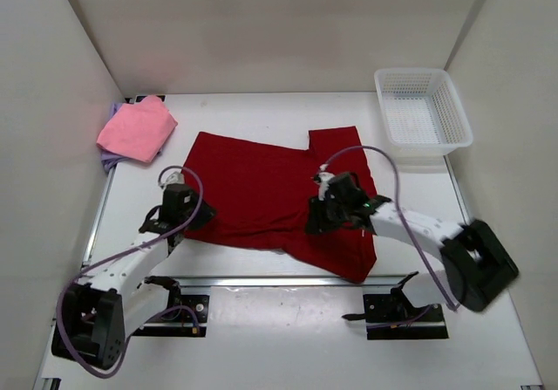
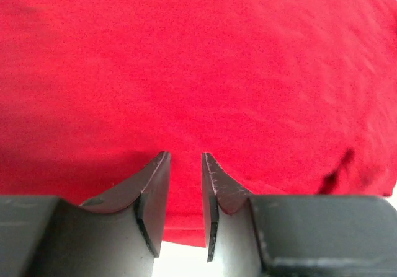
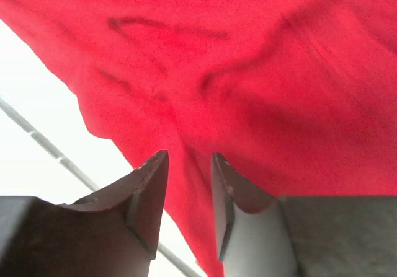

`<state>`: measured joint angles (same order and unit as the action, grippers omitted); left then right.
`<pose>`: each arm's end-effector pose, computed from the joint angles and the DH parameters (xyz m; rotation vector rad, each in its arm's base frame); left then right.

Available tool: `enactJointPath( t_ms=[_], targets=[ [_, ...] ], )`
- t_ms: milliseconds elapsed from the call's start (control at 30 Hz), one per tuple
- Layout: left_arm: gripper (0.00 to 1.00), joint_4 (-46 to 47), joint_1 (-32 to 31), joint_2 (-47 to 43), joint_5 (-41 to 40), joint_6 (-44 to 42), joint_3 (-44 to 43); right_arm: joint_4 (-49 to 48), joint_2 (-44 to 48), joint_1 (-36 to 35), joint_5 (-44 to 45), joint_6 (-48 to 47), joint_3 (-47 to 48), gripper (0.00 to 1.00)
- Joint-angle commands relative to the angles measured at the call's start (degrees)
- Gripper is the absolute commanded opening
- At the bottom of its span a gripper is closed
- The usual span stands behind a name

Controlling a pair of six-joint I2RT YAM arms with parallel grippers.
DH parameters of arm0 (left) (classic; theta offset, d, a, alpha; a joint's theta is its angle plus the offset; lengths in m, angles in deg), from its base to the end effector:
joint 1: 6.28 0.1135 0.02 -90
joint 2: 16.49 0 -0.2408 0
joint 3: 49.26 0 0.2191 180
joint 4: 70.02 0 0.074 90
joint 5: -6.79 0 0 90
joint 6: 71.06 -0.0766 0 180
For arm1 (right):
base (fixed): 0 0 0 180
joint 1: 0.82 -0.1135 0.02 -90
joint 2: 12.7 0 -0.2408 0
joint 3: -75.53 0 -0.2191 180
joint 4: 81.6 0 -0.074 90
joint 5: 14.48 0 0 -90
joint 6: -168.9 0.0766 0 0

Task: Fold and stack the t-shirts
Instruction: Fold the flattened tshirt in 1/3 of the way

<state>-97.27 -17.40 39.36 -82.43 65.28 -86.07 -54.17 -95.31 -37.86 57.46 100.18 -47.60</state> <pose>0.1921 -0.0388 0.1324 -0.7304 2.3232 -0.4841 0.2047 0.1842 0.1396 -0.4964 2.5758 0.7885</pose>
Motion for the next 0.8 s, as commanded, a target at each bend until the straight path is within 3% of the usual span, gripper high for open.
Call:
enactJointPath(
  t_ms=[0,100,167,333,500,600,767],
  targets=[
    [0.38,4.5,-7.6,3.0,-2.9,-1.4,-5.7,-0.3,14.4,4.5,4.3,5.1,-9.2,0.33],
    [0.37,8.9,-12.2,7.1,-3.2,-0.5,-7.8,-2.0,20.8,15.6,4.3,8.8,-16.3,0.07],
    [0.38,12.7,-12.7,10.3,-1.0,0.8,-8.6,-1.2,20.8,23.4,4.0,8.4,-17.6,0.03],
    [0.38,15.0,-8.3,16.5,5.8,0.9,-14.1,-5.9,13.5,28.1,2.2,7.6,-15.1,0.02],
    [0.39,17.8,3.3,17.6,12.2,3.3,-11.0,-7.9,3.0,30.8,4.7,8.8,-10.7,0.0],
    [0.4,18.5,7.1,14.9,14.9,4.4,-5.7,-8.0,-4.9,32.3,5.0,7.2,-3.3,0.0],
    [0.41,11.4,6.4,8.1,9.1,0.1,-2.8,-4.6,-20.3,31.0,2.4,4.8,16.7,0.01]
  ],
)
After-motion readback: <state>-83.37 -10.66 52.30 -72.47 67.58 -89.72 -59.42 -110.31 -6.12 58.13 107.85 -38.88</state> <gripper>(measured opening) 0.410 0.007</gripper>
